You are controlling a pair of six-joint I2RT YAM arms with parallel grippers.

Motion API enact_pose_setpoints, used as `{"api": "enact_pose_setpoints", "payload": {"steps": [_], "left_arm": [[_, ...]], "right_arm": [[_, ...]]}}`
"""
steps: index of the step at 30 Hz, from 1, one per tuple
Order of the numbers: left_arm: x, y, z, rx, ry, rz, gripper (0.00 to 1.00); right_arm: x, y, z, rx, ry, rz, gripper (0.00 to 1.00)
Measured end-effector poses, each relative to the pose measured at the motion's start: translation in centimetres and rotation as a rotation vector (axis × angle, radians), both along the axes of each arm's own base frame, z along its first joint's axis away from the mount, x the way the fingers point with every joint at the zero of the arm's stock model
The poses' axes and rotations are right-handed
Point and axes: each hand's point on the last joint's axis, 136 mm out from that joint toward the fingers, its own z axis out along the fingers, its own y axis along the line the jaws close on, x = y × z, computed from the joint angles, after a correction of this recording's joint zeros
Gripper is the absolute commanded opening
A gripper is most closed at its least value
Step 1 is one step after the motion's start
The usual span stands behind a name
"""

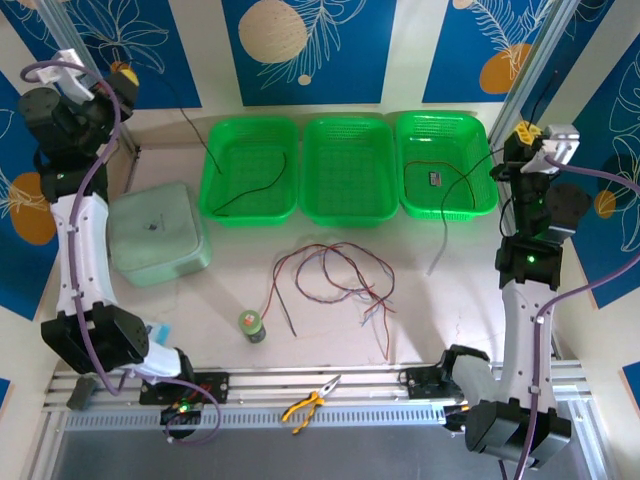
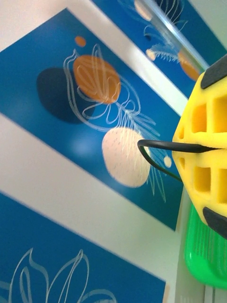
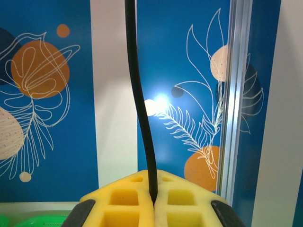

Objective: Untangle the cables

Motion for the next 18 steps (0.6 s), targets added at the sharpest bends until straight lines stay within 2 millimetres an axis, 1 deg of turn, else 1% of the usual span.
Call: {"api": "enact_pose_setpoints", "payload": {"steps": [2,4,6,8,10,12,15,16,18], "left_arm": [[0.2,-1.8,-0.2,0.013,0.003,-0.041,0.00],[0.6,-3.3,-1.0,0.034,0.018,-0.070,0.00],[1.1,-4.8,-2.2,0.069,0.041,-0.087,0.00],[1.9,-6.1,-4.4,0.117,0.085,-0.090,0.00],[3.0,-7.0,-7.1,0.160,0.142,-0.089,0.00],[4.4,-7.6,-10.4,0.190,0.221,-0.088,0.00],[6.6,-8.3,-16.5,0.231,0.369,-0.096,0.00],[7.2,-8.6,-18.8,0.244,0.431,-0.102,0.00],[8.1,-9.0,-22.3,0.268,0.523,-0.109,0.00]], "right_arm": [[-0.2,0.2,0.6,-0.004,-0.012,0.008,0.00],[-0.3,0.3,0.9,-0.004,-0.017,0.013,0.00],[-0.3,0.4,0.9,-0.002,-0.014,0.018,0.00],[-0.2,0.5,0.6,0.000,-0.004,0.025,0.00],[-0.2,0.7,0.5,0.001,0.001,0.031,0.00],[-0.2,0.8,0.5,0.000,0.002,0.037,0.00],[-0.3,1.0,0.4,0.001,0.007,0.042,0.00],[-0.4,1.1,0.5,0.001,0.007,0.044,0.00],[-0.6,1.3,0.5,0.001,0.008,0.047,0.00]]}}
